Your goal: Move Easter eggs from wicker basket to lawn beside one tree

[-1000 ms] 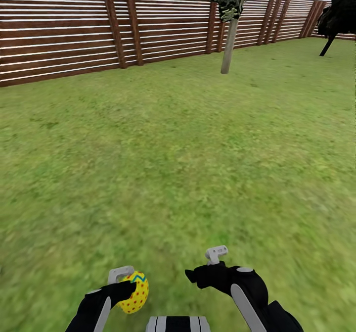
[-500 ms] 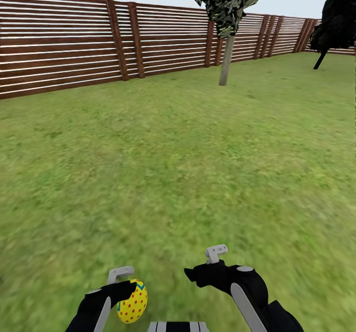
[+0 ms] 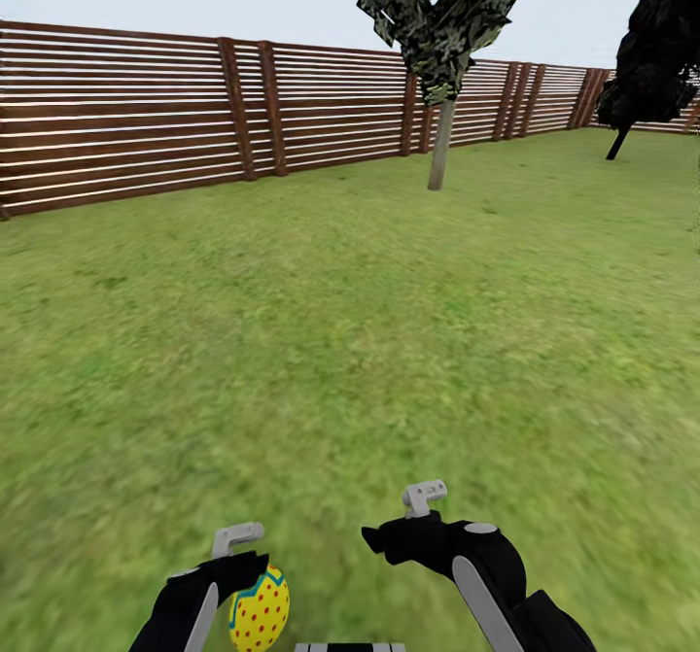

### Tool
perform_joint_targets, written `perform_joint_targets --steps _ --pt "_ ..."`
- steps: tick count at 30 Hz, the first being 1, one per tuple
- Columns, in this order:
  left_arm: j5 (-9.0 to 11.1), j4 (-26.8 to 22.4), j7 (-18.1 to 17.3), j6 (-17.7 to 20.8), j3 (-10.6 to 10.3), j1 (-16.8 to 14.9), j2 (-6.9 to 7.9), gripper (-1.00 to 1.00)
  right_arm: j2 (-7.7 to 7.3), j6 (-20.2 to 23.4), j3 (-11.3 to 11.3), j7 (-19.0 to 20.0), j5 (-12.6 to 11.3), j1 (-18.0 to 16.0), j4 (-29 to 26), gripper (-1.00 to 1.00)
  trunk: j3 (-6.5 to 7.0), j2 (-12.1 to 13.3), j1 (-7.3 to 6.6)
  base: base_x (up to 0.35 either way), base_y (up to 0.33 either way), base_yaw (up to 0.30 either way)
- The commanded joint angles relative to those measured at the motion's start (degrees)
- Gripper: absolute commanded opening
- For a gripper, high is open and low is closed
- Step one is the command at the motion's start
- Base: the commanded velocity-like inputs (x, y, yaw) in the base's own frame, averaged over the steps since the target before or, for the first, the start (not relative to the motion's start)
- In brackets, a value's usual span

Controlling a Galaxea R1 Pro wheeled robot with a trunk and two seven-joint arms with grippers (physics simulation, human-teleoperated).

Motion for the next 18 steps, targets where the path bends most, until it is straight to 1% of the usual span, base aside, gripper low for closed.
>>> perform_joint_targets --steps 1,18 --pt "0.10 -0.08 -0.01 0.31 0.15 -0.01 -0.06 1.00 -0.05 0.14 0.12 -0.61 -0.59 -0.05 -0.06 1.00 0.18 0.00 -0.03 0.000 0.000 0.000" --pt "0.04 -0.06 0.02 0.45 0.15 0.01 -0.06 1.00 -0.02 0.06 0.09 -0.63 -0.48 -0.05 0.00 1.00 3.95 0.22 -0.47 0.000 0.000 0.000"
